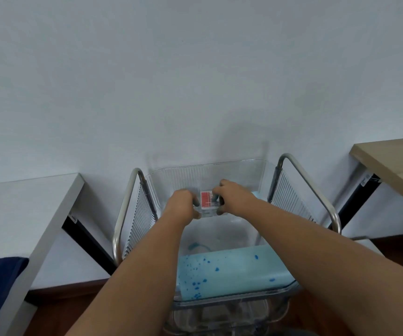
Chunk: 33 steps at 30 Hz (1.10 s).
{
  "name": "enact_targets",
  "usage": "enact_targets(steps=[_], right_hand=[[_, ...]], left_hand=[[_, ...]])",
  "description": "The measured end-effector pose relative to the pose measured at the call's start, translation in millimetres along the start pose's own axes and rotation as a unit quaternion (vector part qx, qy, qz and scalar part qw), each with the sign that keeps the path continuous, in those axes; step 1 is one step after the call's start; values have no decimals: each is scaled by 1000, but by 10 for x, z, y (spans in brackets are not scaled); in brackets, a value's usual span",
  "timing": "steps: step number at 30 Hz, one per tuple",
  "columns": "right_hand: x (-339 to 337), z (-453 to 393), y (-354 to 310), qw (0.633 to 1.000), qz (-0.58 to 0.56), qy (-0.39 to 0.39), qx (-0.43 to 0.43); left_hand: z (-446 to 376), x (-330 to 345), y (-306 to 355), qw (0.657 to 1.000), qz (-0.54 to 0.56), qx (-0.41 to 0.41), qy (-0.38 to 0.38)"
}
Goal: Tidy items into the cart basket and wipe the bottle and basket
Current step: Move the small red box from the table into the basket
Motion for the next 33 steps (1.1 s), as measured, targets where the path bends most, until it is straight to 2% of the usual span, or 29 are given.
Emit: enact_targets(steps=[7,11,14,19,22,27,30,33], right_hand=[[12,-34,12,1000,12,5,5],[-99,-15,4,999,16,-33,13],[-298,30,19,998,-46,-23,29],[-791,202,-116,984,-164,70,18],[-929,367,-259,976,-198,85,2],[-886,614,-727,955,-283,82,-29],[-832,707,-1213,944,-304,104,-71],[-800,814,-1741,930,-320,133,-121]], left_hand=[[-19,14,-7,999,-38,23,13],[72,-104,64,995,-87,28,40],[206,-339,170,992,-106,39,55],[794,-931,377,985,-48,92,140],[1355,-1362,238,971,31,89,220],[2227,-1958,-614,946,99,-7,307],[2645,-2139,-1345,937,51,-108,328],[2976,-2168,-2047,921,-8,-235,312]])
Point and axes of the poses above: each hand's wrist, its own z-axis away from the middle knuckle, its own x-axis out of the palm, y = z × x, the point moved 4 cm from there along -z, towards the middle knuckle
